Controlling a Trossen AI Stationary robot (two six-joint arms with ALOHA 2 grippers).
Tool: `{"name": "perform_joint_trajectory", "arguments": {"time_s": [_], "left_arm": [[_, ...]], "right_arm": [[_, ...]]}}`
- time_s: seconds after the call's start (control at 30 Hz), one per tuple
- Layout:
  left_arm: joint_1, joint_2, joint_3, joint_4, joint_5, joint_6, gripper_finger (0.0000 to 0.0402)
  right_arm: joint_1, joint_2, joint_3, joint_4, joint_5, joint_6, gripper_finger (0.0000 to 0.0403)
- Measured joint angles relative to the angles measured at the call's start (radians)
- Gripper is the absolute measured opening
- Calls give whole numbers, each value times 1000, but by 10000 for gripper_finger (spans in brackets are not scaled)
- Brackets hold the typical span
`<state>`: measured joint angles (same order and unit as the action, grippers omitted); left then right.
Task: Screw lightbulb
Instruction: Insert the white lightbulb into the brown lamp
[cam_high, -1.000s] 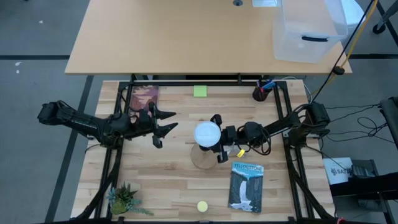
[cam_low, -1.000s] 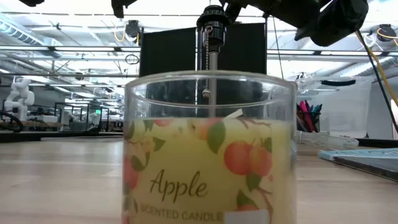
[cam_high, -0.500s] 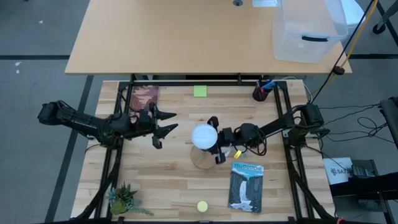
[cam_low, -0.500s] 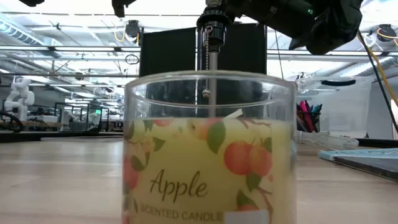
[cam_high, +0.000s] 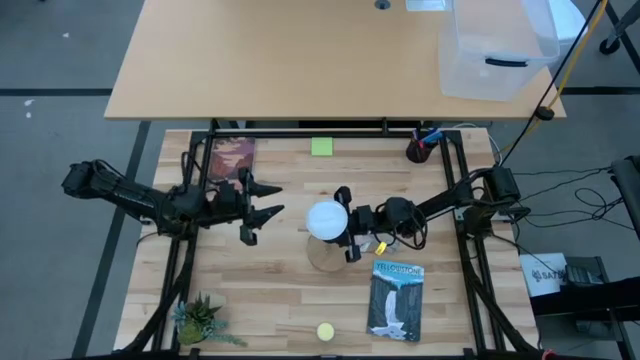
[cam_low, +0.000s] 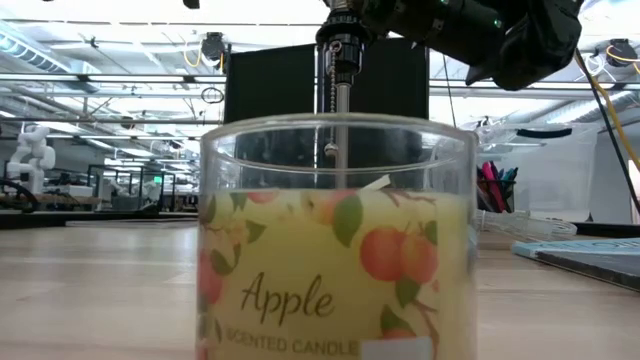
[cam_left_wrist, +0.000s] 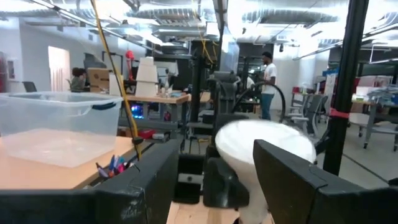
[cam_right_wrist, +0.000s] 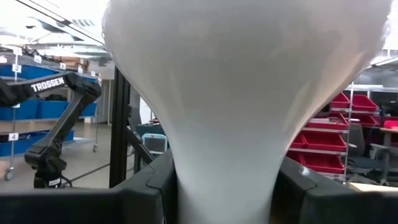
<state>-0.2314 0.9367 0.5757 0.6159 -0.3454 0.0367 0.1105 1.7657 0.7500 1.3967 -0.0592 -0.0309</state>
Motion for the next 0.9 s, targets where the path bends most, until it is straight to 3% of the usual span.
{"name": "perform_joint_trajectory", "arguments": {"time_s": [0.33, 0.67, 0.77, 0.9], "left_arm": [[-1, 18, 162, -189, -1, 44, 213], [-1, 241, 514, -596, 0, 90, 209], [-1, 288, 596, -667, 1, 116, 182], [-1, 320, 648, -693, 1, 159, 107]], "right_arm": [[-12, 0, -37, 25, 1, 18, 160], [-12, 0, -37, 21, 1, 12, 155], [-12, 0, -37, 21, 1, 12, 157], [-12, 0, -37, 20, 1, 14, 152]]}}
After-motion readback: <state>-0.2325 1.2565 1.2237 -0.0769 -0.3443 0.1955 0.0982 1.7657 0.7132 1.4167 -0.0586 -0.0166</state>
